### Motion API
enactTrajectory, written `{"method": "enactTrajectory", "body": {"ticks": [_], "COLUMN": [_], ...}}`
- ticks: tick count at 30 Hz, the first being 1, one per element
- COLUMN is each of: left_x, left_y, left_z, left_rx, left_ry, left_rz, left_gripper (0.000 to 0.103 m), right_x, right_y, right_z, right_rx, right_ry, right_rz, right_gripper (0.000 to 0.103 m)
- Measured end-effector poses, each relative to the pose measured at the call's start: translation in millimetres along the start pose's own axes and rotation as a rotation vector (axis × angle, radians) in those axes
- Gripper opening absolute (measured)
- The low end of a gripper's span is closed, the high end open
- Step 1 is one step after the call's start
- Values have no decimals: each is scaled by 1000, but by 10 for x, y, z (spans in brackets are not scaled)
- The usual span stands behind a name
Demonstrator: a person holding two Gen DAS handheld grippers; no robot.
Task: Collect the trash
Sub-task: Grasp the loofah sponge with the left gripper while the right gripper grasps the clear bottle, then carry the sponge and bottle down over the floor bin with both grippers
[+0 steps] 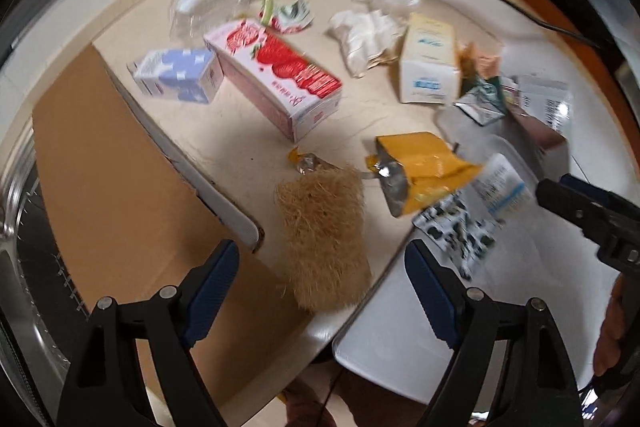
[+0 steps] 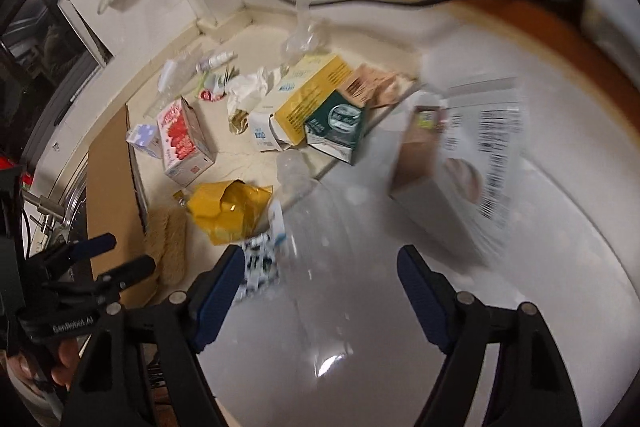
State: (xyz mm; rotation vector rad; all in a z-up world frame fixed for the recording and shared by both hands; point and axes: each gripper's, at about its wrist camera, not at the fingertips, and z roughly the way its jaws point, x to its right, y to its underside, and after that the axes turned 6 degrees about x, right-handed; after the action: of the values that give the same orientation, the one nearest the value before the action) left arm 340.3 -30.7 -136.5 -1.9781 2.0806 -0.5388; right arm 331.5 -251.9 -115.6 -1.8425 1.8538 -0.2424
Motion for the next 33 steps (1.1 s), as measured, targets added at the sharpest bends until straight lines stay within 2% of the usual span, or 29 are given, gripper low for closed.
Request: {"method": "enactTrajectory", "body": {"ticks": [2,4,6,8,9,13,22,28,33], "left_x": [-5,-10,-11,-3,3,39,102,212,228], "left_y": [-36,-55,-70,-65,-58,-46,19,199,403], "left_z": [123,211,310,385,412,418,96,-437,-906], "left_rx": [-24,-44,-71,-94,-103,-93,-59,1,53], "left_ry": [-4,1,4,9,9,-4,-2,33,100], "left_rz": [-20,-34,-53,-66,-71,-75,-80,-58,-20], "left_gripper": [76,68,62,54,45,37,34,34,34], "right_x": [5,19,33,32,17,-15,54,40,-81], "right_y": [-36,-53,-50,-54,-52,-50,21,201,493], "right_z": [177,327,403,434,440,430,96,-279,-702], "right_rx": [-41,-79,-109,-121,-125,-119,-68,-13,49], "right_ry": [-25,-38,-95,-116,-124,-118,-128,-127,-109], "right_rz": [-2,-1,11,4,-4,-32,-14,12,30], "right_gripper": [74,66,63,59,56,55,55,55,55]}}
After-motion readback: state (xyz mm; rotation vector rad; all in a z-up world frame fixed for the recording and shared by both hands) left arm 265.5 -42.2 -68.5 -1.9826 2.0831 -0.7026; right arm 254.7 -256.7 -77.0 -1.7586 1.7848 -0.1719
